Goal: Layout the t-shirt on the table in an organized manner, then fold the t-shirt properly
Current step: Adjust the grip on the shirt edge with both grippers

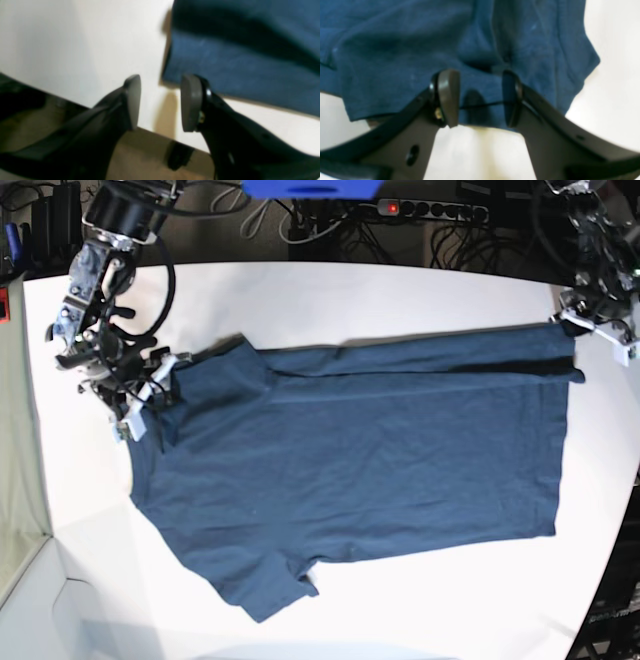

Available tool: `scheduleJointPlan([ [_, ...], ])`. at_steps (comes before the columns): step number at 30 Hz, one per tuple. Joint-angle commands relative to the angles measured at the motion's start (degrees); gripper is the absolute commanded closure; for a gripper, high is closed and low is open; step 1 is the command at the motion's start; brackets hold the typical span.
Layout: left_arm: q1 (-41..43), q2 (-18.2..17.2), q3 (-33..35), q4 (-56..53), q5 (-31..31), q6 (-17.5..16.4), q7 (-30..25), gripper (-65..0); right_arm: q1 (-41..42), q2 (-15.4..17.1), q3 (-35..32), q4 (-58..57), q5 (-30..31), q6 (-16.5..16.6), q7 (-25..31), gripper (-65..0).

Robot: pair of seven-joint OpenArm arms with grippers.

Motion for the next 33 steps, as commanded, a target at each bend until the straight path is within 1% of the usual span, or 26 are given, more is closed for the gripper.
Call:
scheduleJointPlan([
  [1, -0.59, -1.00, -0.23, -0.12, -0.57, -0.26, -1.38, -25.7, 0.41, 0.35, 0.06, 1.13, 0.86, -0.03, 0.93, -28.6],
  [5, -0.77, -1.00, -0.23, -2.41, -0.57, -0.26, -2.17, -25.7, 0.23, 0.35, 0.06, 1.13, 0.86, -0.03, 0.93, -28.6],
  [18, -2.18, -1.00, 0.12, -2.49, -1.01, -0.26, -2.17, -25.7, -0.56, 1.14, 0.06, 1.13, 0.95, -0.03, 0.93, -28.6],
  [25, -3.14, -1.08, 7.24, -2.49, -0.57, -0.26, -2.34, -25.2, -1.35, 1.14, 0.06, 1.13, 0.86, -0.03, 1.11, -28.6],
  [28, -3.14, -1.08, 8.82, -2.49, -0.57, -0.17, -4.19, -25.1, -1.61, 1.49, 0.06, 1.13, 0.77, -0.03, 1.28, -28.5],
  [30, -2.79, -1.08, 9.18, -2.49, -0.57, -0.17, -5.16, -22.9, -1.70, 2.54, 0.06, 1.13, 0.95, -0.03, 1.28, -28.5],
  [31, -2.70, -1.08, 9.09, -2.49, -0.57, -0.17, -5.16, -19.7, -1.70, 2.72, 0.06, 1.13, 0.95, -0.03, 1.28, -28.5],
  [33, -2.70, -1.08, 8.65, -2.49, -0.48, -0.17, -5.33, -8.5, -1.61, 3.07, 0.23, 1.22, 0.86, -0.03, 0.93, -28.6],
])
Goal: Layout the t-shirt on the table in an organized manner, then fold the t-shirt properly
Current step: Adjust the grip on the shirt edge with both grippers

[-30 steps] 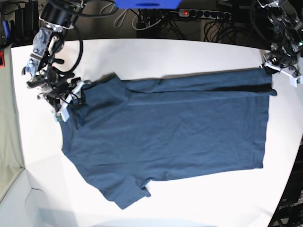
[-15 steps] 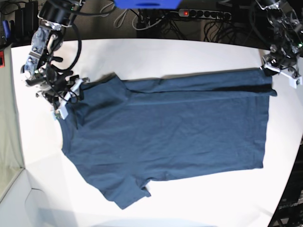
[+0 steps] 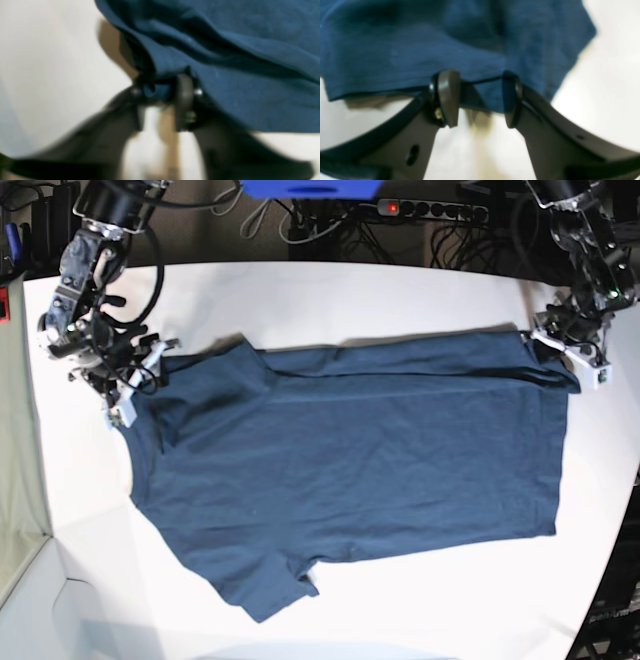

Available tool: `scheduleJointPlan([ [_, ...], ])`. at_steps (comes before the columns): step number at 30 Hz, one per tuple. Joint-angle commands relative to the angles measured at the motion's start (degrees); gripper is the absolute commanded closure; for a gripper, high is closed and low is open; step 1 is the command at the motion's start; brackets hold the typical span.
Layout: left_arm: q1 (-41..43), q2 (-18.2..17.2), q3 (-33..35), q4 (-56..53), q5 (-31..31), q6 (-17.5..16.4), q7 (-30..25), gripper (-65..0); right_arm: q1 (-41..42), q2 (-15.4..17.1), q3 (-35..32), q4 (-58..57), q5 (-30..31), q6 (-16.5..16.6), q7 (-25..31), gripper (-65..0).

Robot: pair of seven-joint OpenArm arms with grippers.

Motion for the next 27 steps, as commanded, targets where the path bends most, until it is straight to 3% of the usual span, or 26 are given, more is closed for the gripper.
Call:
scheduleJointPlan([
  [1, -0.04, -0.87, -0.38, 0.74, -0.37, -0.24, -0.41, -3.3, 0.75, 1.04, 0.72, 1.17, 0.73, -0.03, 0.76, -28.6],
  [2, -0.04, -0.95, -0.38, 0.74, -0.37, -0.24, -0.24, 0.0, 1.01, 1.22, 1.51, 1.17, 0.82, -0.03, 0.76, -28.6],
  [10, -0.04, -1.22, -0.38, 0.74, -0.37, -0.24, -0.06, -0.1, 1.19, 2.10, 6.43, 1.09, 0.64, -0.03, 0.85, -28.8],
  [27, -0.13, -1.22, -0.38, 0.74, -0.37, -0.24, -0.24, -0.1, 1.45, 2.10, 6.08, -1.81, 0.82, -0.03, 1.37, -28.7],
])
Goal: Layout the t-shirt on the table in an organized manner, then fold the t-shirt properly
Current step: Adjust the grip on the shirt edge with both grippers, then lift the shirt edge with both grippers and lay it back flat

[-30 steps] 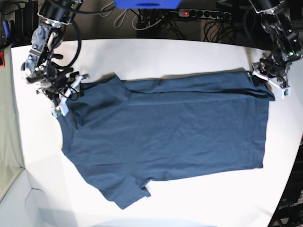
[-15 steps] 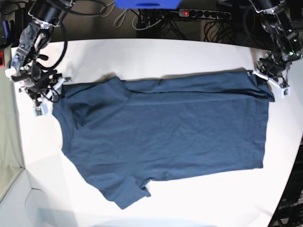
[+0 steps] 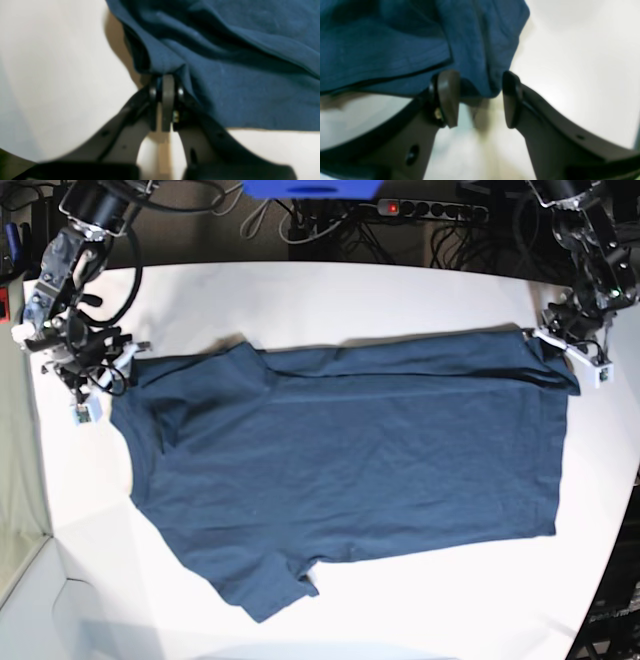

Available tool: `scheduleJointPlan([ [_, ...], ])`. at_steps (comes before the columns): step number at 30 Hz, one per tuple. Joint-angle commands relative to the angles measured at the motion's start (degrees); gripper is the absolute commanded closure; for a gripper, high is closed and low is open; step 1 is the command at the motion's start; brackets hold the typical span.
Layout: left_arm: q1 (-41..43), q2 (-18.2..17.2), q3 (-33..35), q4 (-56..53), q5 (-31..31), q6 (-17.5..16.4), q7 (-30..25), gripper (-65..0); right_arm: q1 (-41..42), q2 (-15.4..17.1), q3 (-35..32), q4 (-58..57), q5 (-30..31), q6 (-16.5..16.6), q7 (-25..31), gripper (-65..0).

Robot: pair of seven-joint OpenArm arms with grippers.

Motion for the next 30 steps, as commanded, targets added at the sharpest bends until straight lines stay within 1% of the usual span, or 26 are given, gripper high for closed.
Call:
scheduleJointPlan([
  [1, -0.21, -0.89, -0.29, 0.74, -0.33, -0.24, -0.46, -0.1, 1.30, 0.48, -0.02, -0.33, 0.75, -0.03, 0.72, -28.6],
  [5, -0.21, -0.89, -0.29, 0.74, -0.33, -0.24, -0.37, -0.1, 1.65, 0.83, 0.16, -3.41, 0.75, -0.03, 0.72, -28.1],
  [7, -0.21, -0.89, -0.29, 0.74, -0.33, -0.24, -0.37, -0.1, 1.65, 0.83, 0.16, -3.41, 0.75, -0.03, 0.72, -25.4],
  [8, -0.21, -0.98, -0.29, 0.74, -0.33, -0.24, -0.28, -0.1, 1.65, 0.83, 0.16, -3.41, 0.75, -0.03, 0.72, -22.6],
  [9, -0.21, -0.98, -0.29, 0.74, -0.33, -0.24, -0.28, -0.1, 1.57, 0.83, 0.16, -3.41, 0.75, -0.03, 0.72, -18.1],
  [12, -0.13, -0.98, -0.29, 0.83, -0.33, -0.24, -0.28, -0.1, 1.21, 0.92, -0.02, -3.32, 0.66, -0.03, 0.45, -0.5],
  [14, -0.04, -1.07, -0.29, 1.36, -0.33, -0.24, -0.19, -0.1, 0.86, 1.27, -0.11, -3.32, 0.57, -0.03, 0.01, 0.0],
  [15, 0.14, -1.15, -0.29, 1.45, -0.33, -0.24, -0.10, -0.1, 0.07, 1.97, -0.11, -3.23, 0.57, -0.03, 0.01, 0.0],
  [18, 1.37, -3.79, -0.29, 3.64, -0.77, -0.24, -0.10, -0.1, -1.25, 3.29, -0.20, -0.51, 0.57, -0.03, 0.01, 0.0],
  [21, 1.90, -4.93, -0.29, 7.51, -0.85, -0.24, -0.02, -0.1, -2.13, 4.26, -0.20, 4.77, 0.57, -0.03, 0.01, 0.0],
  [24, 1.02, -7.13, -0.38, 11.29, -0.94, -0.24, 3.06, -0.1, -1.42, 4.52, -0.20, 10.22, 0.57, -0.03, -0.51, 0.0],
  [26, -2.06, -7.48, -0.38, 13.14, -0.94, -0.24, 4.91, -0.1, 0.95, 4.52, -0.63, 12.41, 0.57, -0.03, -1.66, 0.0],
  [28, -6.54, -7.48, -0.29, 13.66, -0.85, -0.24, 7.19, -0.1, 4.82, 4.61, -2.66, 12.94, 0.57, -0.03, -4.21, 0.0],
  [30, -10.59, -7.48, 0.06, 13.66, -0.41, -0.24, 9.74, -0.1, 8.33, 5.58, -4.59, 12.77, 0.49, -0.03, -6.40, 0.0],
])
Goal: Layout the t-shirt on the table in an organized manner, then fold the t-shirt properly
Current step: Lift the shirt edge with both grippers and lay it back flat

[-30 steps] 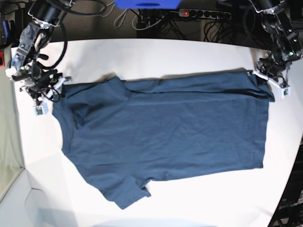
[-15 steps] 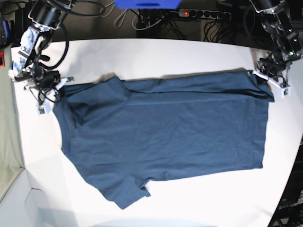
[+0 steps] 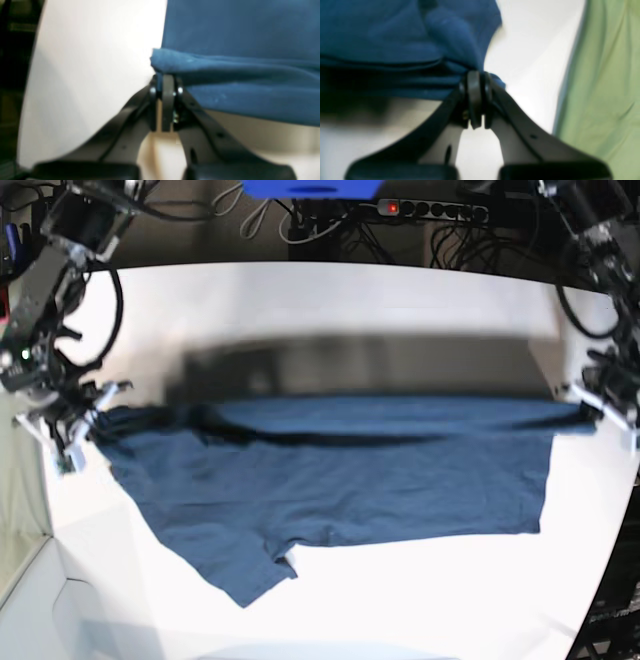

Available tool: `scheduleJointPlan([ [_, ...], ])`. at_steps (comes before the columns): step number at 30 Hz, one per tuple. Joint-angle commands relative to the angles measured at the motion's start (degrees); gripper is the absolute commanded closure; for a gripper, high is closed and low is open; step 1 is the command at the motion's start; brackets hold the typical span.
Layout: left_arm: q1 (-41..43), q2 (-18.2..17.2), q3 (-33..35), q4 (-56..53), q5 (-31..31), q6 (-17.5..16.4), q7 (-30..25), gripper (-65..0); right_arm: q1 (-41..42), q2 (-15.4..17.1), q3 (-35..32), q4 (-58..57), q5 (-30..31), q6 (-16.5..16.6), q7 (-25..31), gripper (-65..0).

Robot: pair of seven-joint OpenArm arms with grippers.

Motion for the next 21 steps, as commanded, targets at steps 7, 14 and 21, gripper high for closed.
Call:
scheduleJointPlan([
  [7, -14.25, -1.30, 2.06, -3.10, 0.35, 1.05, 6.00, -0.1, 13.06, 2.09, -8.77, -9.35, 0.03, -0.18, -5.17, 0.0],
  [14, -14.95, -2.53, 2.33, -5.56, 0.44, 0.79, 8.46, -0.1, 10.95, 3.14, -10.53, -11.98, 0.11, -0.18, -6.05, 0.0],
  [21, -12.84, -5.08, 2.33, -6.62, 0.35, 0.61, 7.93, -0.1, 11.82, 5.07, -11.23, -12.16, 0.11, -0.18, -5.17, 0.0],
])
